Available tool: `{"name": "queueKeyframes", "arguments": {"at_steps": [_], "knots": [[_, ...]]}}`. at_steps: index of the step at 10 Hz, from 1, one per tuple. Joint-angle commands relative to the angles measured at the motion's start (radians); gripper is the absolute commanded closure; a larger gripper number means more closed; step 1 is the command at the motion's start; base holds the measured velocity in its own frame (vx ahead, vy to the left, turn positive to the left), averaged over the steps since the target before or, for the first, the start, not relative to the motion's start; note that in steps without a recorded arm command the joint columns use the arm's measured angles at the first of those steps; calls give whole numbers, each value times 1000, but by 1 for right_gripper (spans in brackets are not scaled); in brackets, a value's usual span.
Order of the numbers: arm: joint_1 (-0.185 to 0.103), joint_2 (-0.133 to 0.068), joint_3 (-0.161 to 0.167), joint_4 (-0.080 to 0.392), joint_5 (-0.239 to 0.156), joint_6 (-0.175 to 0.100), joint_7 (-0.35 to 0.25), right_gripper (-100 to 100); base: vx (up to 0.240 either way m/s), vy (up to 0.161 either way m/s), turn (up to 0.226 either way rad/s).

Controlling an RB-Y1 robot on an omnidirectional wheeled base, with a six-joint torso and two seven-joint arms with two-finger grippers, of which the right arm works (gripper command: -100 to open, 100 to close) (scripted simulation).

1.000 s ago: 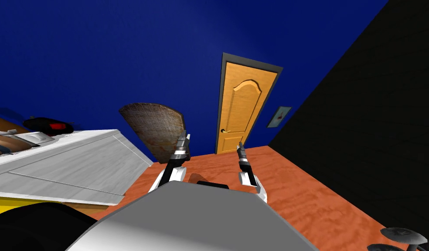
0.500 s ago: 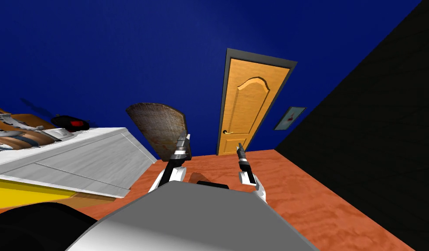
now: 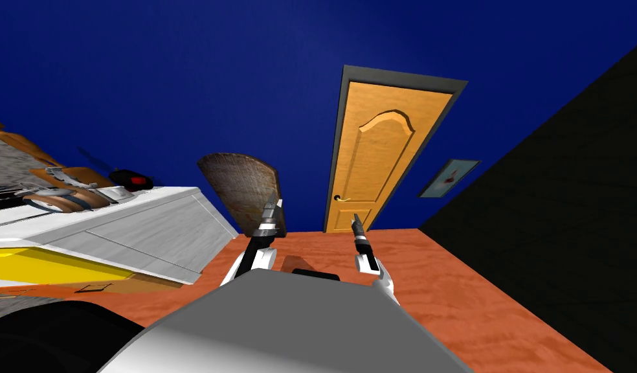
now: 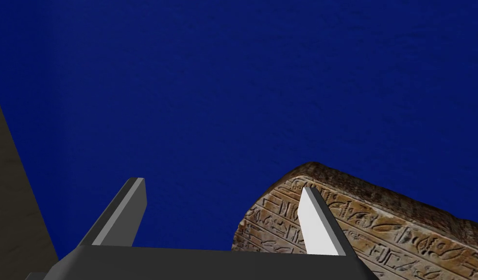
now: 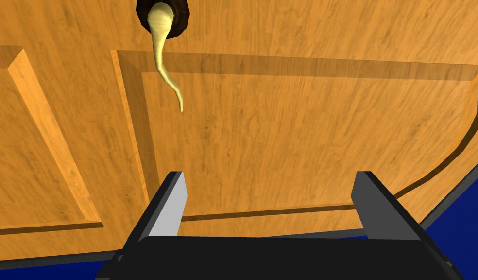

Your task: Pull the door open

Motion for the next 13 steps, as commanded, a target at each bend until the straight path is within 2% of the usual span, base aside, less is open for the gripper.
{"name": "queueKeyframes", "arguments": {"at_steps": [1,2,10,11,13], "knots": [[-25,-6,-2,50,-3,-7,-7,-100,70,-42,153],[-25,-6,-2,59,-3,-7,-7,-100,59,-35,68],[-135,-40,-10,301,-16,-29,-42,-100,76,-45,138],[-135,-40,-10,304,-16,-29,-42,-100,45,-37,20],[-155,-46,-12,349,-18,-33,-48,-100,44,-25,69]]}}
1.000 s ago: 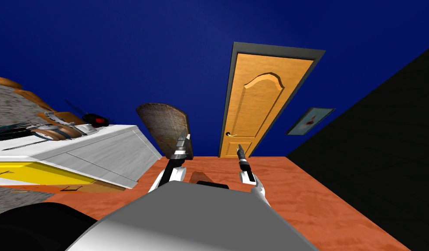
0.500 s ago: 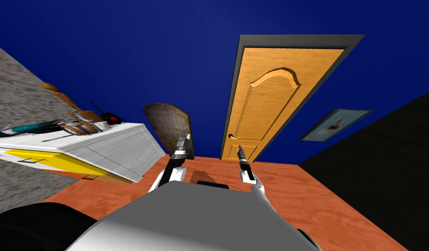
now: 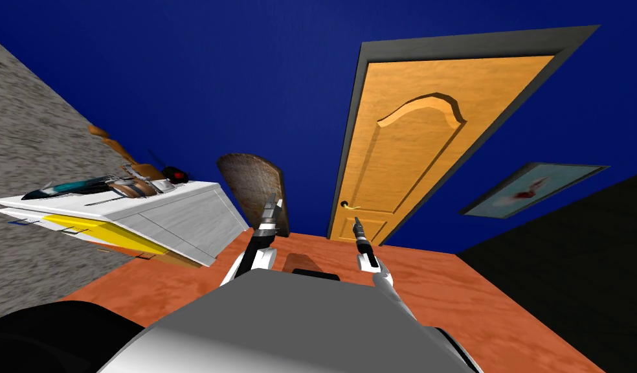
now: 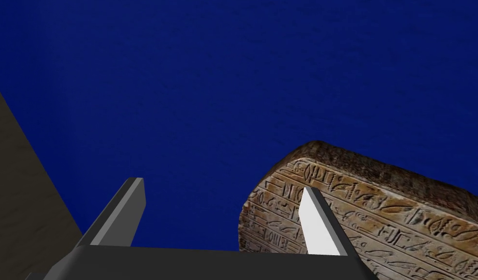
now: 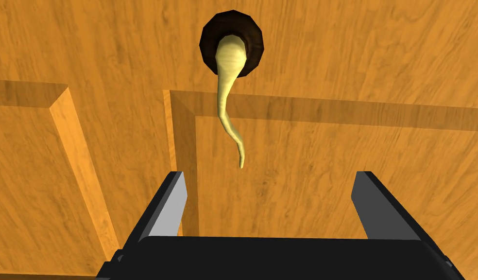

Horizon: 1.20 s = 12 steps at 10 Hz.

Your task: Pull the door open

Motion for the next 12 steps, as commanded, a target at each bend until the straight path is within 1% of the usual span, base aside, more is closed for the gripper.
{"name": "queueKeyframes", "arguments": {"at_steps": [1,3,4,5,6,7,8,9,10,12], "knots": [[-14,-5,-1,31,-2,-1,-5,-100,57,-35,111],[-30,-10,-2,67,-4,-4,-10,-100,61,-43,95],[-44,-14,-3,97,-6,-7,-14,-100,62,-46,93],[-48,-15,-4,107,-6,-7,-16,-100,55,-39,77],[-58,-18,-5,129,-7,-9,-19,-100,52,-44,89],[-58,-17,-4,127,-6,-13,-18,-100,25,-23,22],[-49,-41,-14,144,-14,-28,-37,-100,131,40,159],[-45,-50,-18,148,-17,-33,-44,-100,193,44,146],[-36,-69,-26,159,-23,-44,-59,-100,198,57,186],[-36,-69,-26,159,-23,-44,-59,-100,86,25,10]]}}
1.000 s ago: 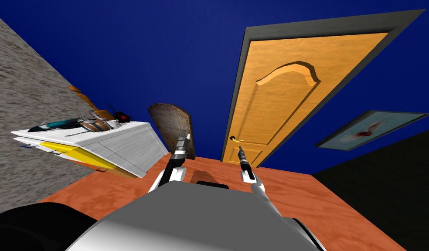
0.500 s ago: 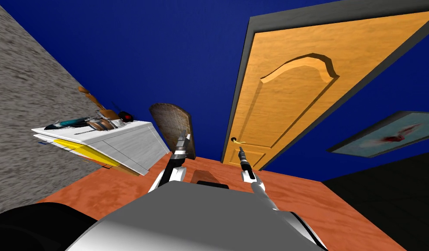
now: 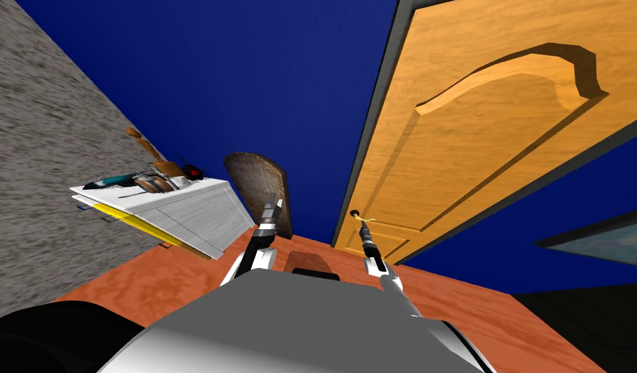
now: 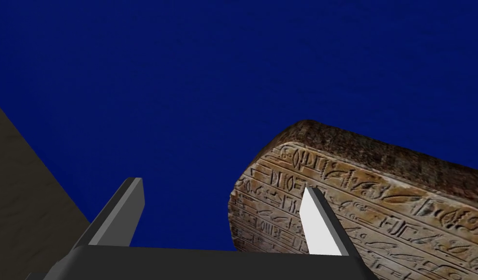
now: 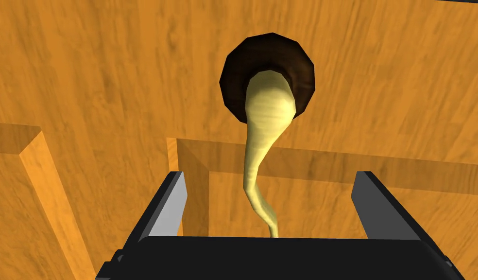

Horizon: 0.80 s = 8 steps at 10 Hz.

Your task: Pull the door open

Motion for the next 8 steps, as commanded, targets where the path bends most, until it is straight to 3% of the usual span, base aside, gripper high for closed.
{"name": "queueKeyframes", "arguments": {"at_steps": [1,2,4,6,7,8], "knots": [[20,-34,-14,8,-11,-11,-25,-100,82,43,198],[20,-34,-14,8,-11,-11,-25,-100,103,15,114],[37,-72,-30,29,-23,-33,-55,-100,141,10,158],[37,-72,-30,29,-23,-33,-55,-100,100,7,12],[47,-94,-39,40,-30,-45,-72,-100,119,-14,129],[42,-85,-34,37,-27,-40,-65,-100,73,-15,37]]}}
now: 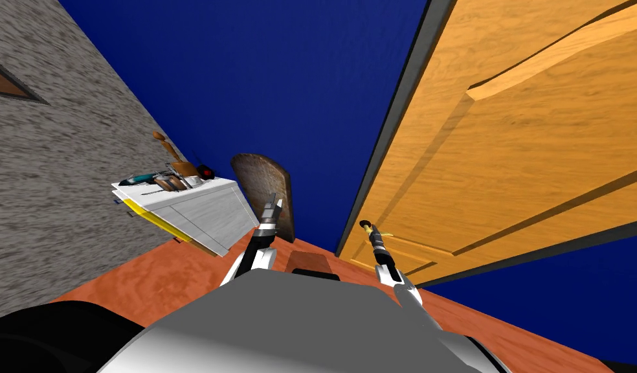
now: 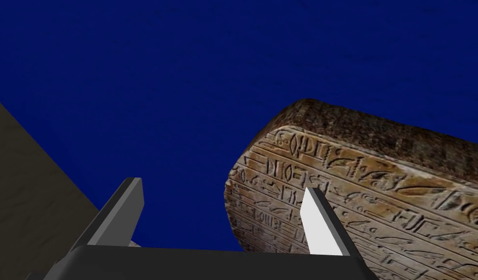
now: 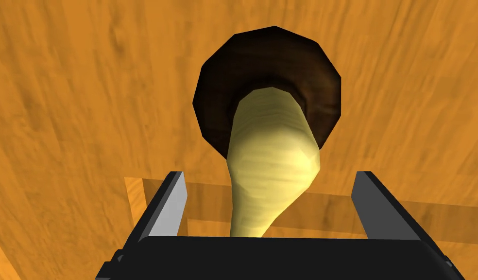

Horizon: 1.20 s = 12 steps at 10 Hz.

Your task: Pull the door open

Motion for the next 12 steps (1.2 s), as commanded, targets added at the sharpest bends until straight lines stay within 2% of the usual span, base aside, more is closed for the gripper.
{"name": "queueKeyframes", "arguments": {"at_steps": [1,6,12], "knots": [[0,2,1,0,1,1,2,100,-14,3,-32],[0,2,1,0,1,1,2,100,-11,1,0],[35,-47,68,-14,23,-46,-73,100,-186,-56,116]]}}
